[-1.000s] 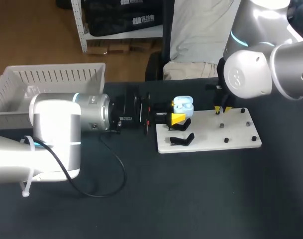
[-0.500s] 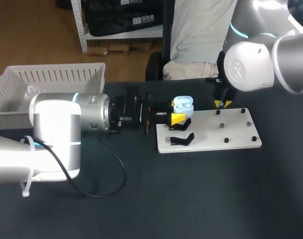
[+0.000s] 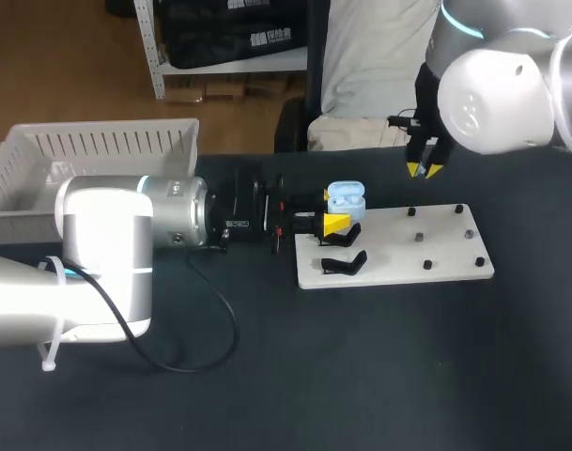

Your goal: Pick up each earbud case from the left stands, insert the matching earbuds, close the lid, and place the case in the box.

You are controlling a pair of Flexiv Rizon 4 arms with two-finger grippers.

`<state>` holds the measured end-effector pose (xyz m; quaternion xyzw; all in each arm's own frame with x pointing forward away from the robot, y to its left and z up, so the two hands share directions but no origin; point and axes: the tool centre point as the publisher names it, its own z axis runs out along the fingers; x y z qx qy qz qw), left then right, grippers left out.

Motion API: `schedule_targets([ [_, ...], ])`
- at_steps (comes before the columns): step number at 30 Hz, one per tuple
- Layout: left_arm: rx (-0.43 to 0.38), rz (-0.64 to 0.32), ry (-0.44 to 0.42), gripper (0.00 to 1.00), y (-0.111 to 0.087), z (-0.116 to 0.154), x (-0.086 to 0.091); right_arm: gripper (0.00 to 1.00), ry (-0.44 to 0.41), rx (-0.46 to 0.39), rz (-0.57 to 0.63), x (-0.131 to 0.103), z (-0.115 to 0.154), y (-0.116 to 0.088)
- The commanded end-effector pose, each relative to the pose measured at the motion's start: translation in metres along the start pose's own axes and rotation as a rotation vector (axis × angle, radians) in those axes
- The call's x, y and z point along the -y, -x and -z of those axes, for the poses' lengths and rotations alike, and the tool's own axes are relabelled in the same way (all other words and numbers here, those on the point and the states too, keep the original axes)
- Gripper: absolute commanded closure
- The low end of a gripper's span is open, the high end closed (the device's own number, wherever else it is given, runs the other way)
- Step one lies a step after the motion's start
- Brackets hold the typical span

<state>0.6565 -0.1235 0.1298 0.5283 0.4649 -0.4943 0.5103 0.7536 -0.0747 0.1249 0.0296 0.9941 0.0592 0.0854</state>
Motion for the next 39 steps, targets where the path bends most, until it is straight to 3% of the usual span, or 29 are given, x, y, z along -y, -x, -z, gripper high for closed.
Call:
schedule_targets([
  [1,0.005,-0.004,0.003,1.0,-0.001,0.0,0.0,1.0,-0.008,0.074,-0.009,-0.006,0.047,-0.03],
  [6,0.005,-0.004,0.003,1.0,-0.001,0.0,0.0,1.0,-0.004,0.083,-0.006,-0.026,0.074,-0.051],
  [23,0.005,-0.004,0.003,1.0,-0.001,0.0,0.0,1.0,-0.033,0.1,0.009,-0.11,0.121,-0.109],
  [26,0.005,-0.004,0.003,1.0,-0.001,0.0,0.0,1.0,-0.026,0.049,-0.038,-0.118,0.123,-0.116],
  [39,0.005,-0.004,0.003,1.0,-0.001,0.0,0.0,1.0,-0.026,0.049,-0.038,-0.118,0.123,-0.116],
])
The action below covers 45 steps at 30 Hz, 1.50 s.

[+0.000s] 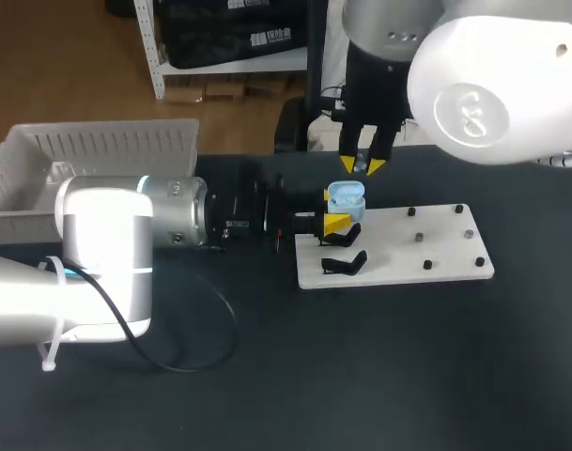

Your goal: Pick up each earbud case from the left stands, insert the matching earbuds, close the lid, and place the case in the box.

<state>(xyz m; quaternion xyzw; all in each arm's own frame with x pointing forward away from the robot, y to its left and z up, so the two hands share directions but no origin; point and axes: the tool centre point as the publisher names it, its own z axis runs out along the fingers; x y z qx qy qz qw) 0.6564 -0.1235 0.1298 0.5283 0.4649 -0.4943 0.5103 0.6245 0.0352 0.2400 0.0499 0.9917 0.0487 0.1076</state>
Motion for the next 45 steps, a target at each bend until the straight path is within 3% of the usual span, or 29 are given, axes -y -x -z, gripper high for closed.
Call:
schedule_targets([
  [1,0.005,-0.004,0.003,1.0,-0.001,0.0,0.0,1.0,-0.003,0.001,-0.001,-0.001,0.0,0.0],
  [7,0.005,-0.004,0.003,1.0,-0.001,0.0,0.0,1.0,-0.003,0.001,-0.001,-0.001,0.0,0.0],
  [19,0.005,-0.004,0.003,1.0,-0.001,0.0,0.0,1.0,-0.074,-0.063,0.325,-0.021,-0.009,-0.001],
  [27,0.005,-0.004,0.003,1.0,-0.001,0.0,0.0,1.0,-0.084,-0.098,0.445,-0.019,-0.019,-0.012],
  [45,0.005,-0.004,0.003,1.0,-0.001,0.0,0.0,1.0,-0.088,-0.127,0.499,-0.012,-0.037,-0.013],
])
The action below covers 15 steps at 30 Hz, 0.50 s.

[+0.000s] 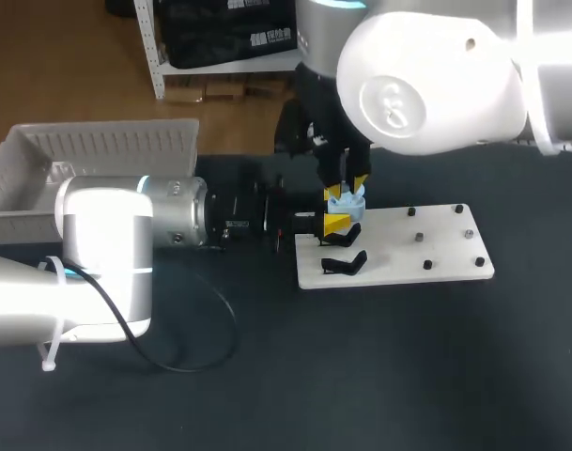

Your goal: Pick up each earbud case from the left stands, insert the matching earbuds, close the lid, and place the case in the box.

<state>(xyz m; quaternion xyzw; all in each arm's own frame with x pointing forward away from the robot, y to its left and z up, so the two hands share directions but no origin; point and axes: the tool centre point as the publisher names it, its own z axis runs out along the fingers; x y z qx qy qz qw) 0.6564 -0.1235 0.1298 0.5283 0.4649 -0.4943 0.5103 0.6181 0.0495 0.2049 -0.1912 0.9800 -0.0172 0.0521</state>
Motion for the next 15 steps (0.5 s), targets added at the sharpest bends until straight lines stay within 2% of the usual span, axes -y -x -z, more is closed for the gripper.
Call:
schedule_targets([
  [1,0.005,-0.004,0.003,1.0,-0.0013,-0.0003,0.0004,1.0,-0.006,-0.002,0.015,-0.0016,-0.0032,0.0036],
  [15,0.005,-0.004,0.003,1.0,-0.0013,-0.0003,0.0004,1.0,0.012,-0.02,0.051,-0.002,-0.0119,0.012],
])
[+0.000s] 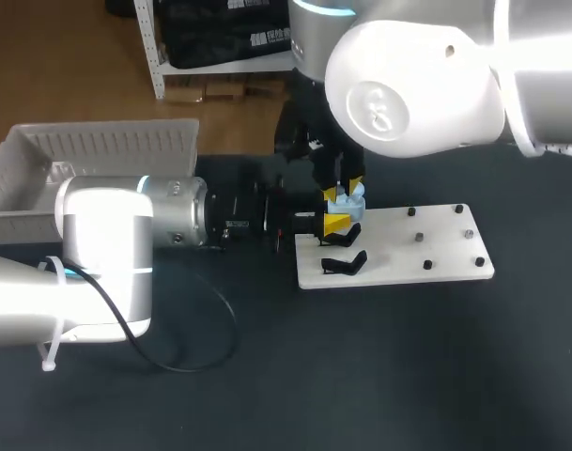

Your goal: Pick up each earbud case from the left stands, insert the matching earbuds, close the lid, and place the case in the box.

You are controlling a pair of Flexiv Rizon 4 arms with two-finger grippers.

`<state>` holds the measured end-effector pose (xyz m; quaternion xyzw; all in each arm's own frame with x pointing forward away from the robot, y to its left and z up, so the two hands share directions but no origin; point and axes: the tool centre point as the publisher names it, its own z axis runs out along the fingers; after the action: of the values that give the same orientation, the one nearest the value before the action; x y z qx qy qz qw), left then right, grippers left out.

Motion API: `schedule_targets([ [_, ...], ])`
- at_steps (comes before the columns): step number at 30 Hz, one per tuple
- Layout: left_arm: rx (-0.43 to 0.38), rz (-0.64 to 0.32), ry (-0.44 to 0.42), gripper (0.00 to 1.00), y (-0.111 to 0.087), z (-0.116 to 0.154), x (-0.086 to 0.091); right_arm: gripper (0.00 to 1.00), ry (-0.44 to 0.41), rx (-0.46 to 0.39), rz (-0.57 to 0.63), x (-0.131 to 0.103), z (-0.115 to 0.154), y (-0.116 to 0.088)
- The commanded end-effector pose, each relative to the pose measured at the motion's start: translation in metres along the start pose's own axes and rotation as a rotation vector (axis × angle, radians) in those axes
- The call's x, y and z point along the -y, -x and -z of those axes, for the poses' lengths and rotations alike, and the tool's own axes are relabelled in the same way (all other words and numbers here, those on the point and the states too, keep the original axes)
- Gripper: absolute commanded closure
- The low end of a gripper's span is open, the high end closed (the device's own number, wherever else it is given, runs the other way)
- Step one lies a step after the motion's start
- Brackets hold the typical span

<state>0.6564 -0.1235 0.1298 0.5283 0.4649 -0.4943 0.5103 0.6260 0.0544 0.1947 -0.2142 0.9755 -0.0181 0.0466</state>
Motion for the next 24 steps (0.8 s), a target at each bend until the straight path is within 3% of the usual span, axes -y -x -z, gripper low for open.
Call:
schedule_targets([
  [1,0.005,-0.004,0.003,1.0,-0.0013,-0.0003,0.0004,1.0,0.01,-0.01,0.004,0.001,-0.0015,0.0044],
  [24,0.005,-0.004,0.003,1.0,-0.0013,-0.0003,0.0004,1.0,0.029,-0.008,0.047,0.0044,-0.0085,0.0058],
])
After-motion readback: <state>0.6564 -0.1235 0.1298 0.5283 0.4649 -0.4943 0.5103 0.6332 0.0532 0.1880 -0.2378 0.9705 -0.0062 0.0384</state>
